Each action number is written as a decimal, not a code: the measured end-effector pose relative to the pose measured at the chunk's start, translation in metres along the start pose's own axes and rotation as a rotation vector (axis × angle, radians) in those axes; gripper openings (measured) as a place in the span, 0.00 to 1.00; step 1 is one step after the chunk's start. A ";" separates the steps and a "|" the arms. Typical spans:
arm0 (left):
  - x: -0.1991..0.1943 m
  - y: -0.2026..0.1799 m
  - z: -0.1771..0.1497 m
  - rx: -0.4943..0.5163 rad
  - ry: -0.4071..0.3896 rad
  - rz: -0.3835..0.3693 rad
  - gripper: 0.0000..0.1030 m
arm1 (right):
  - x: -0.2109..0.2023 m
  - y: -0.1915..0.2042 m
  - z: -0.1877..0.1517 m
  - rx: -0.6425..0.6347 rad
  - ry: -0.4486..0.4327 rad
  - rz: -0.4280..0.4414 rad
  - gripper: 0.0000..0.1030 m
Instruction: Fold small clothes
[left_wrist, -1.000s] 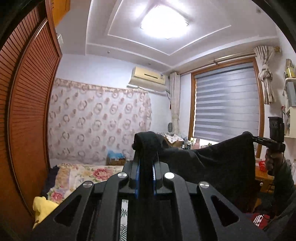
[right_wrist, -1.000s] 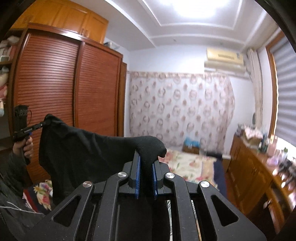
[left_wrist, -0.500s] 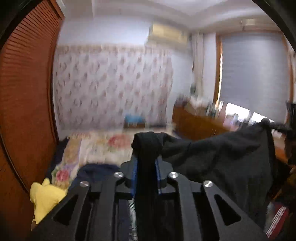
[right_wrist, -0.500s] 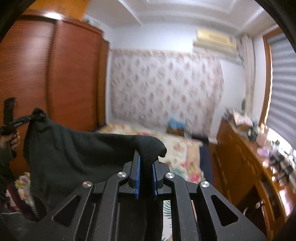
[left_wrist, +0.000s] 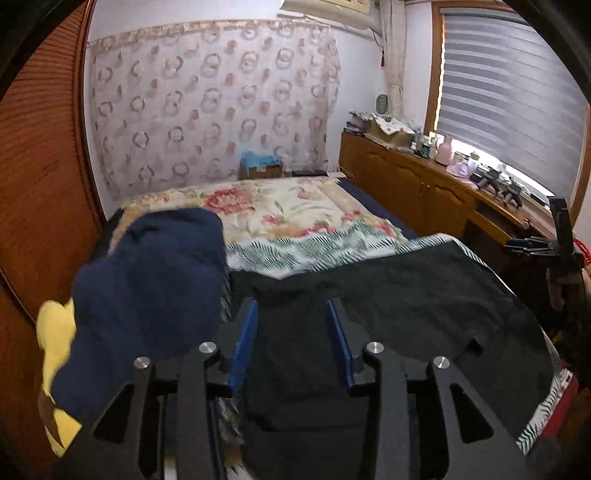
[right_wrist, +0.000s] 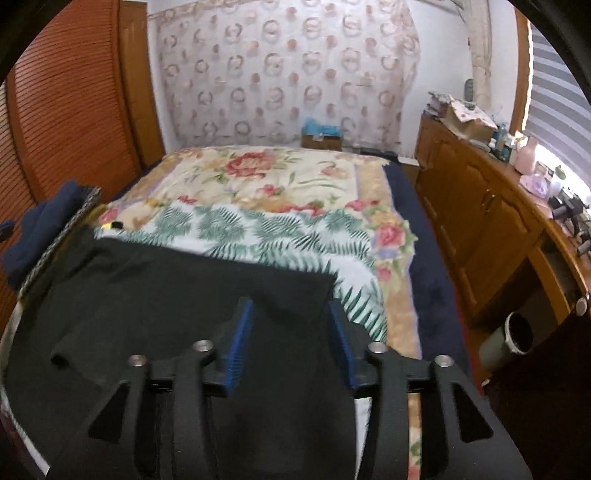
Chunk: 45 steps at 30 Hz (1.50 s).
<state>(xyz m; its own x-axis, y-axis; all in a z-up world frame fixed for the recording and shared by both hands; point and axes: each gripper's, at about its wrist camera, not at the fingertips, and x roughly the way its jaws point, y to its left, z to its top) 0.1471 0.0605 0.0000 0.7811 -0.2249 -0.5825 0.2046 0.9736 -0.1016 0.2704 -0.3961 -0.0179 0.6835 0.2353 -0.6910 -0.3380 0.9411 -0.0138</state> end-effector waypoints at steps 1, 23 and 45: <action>0.000 0.001 -0.005 -0.007 0.009 -0.009 0.36 | -0.008 0.006 -0.008 0.002 -0.001 0.011 0.59; 0.028 -0.013 -0.083 -0.086 0.177 0.030 0.36 | 0.015 0.014 -0.109 0.031 0.123 -0.009 0.61; 0.063 0.014 -0.083 -0.181 0.208 0.115 0.36 | 0.016 0.015 -0.114 0.010 0.111 -0.028 0.61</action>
<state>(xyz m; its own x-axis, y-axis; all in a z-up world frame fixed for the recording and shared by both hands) 0.1506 0.0634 -0.1053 0.6516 -0.1181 -0.7493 -0.0011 0.9877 -0.1566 0.2025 -0.4065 -0.1116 0.6166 0.1817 -0.7660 -0.3131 0.9493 -0.0269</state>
